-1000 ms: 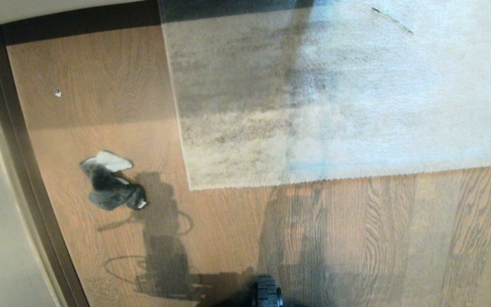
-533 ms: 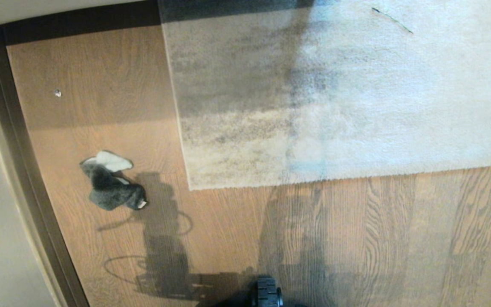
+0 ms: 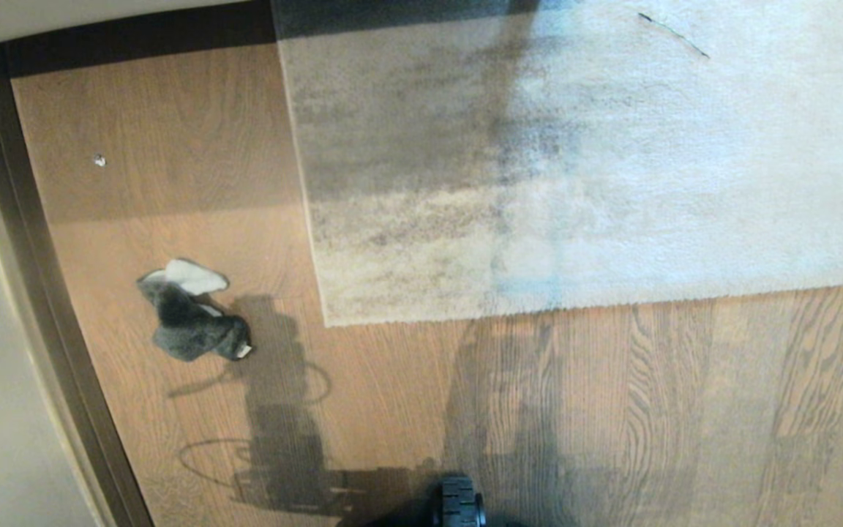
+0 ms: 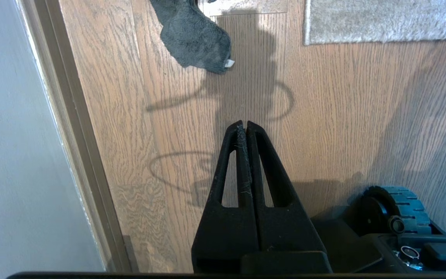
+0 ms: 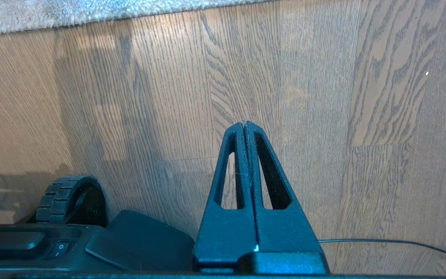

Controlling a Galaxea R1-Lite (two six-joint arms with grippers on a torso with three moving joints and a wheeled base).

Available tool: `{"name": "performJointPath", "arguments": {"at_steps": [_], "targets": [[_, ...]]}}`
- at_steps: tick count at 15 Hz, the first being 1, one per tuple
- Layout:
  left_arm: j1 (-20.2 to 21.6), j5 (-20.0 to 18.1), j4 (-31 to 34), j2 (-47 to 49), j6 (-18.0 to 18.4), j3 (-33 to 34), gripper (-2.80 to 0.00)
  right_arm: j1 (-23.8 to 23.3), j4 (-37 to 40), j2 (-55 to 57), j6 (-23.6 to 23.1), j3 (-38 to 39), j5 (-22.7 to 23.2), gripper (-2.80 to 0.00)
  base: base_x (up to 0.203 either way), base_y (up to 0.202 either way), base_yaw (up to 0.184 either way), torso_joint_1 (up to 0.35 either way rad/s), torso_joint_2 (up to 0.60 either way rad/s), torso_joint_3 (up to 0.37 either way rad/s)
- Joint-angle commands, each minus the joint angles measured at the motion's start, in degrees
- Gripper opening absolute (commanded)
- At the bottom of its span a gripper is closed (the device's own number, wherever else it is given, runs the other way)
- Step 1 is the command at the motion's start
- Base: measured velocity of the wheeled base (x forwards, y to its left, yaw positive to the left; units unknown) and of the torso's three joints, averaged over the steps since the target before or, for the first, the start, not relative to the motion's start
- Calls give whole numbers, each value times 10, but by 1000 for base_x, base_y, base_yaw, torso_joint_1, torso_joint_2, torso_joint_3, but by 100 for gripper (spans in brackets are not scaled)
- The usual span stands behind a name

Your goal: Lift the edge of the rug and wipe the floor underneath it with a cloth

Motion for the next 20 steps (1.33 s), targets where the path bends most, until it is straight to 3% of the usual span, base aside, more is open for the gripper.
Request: {"name": "performJointPath", "arguments": {"at_steps": [1, 6, 20], "targets": [[0, 0, 0, 0, -1, 0, -280, 0, 0, 0, -1, 0, 0, -280, 0, 0, 0, 0, 0, 0], [0, 0, 0, 0, 3, 0, -280, 0, 0, 0, -1, 0, 0, -280, 0, 0, 0, 1, 0, 41], [0, 0, 0, 0, 4, 0, -280, 0, 0, 0, 0, 0, 0, -280, 0, 0, 0, 2, 2, 198]]}}
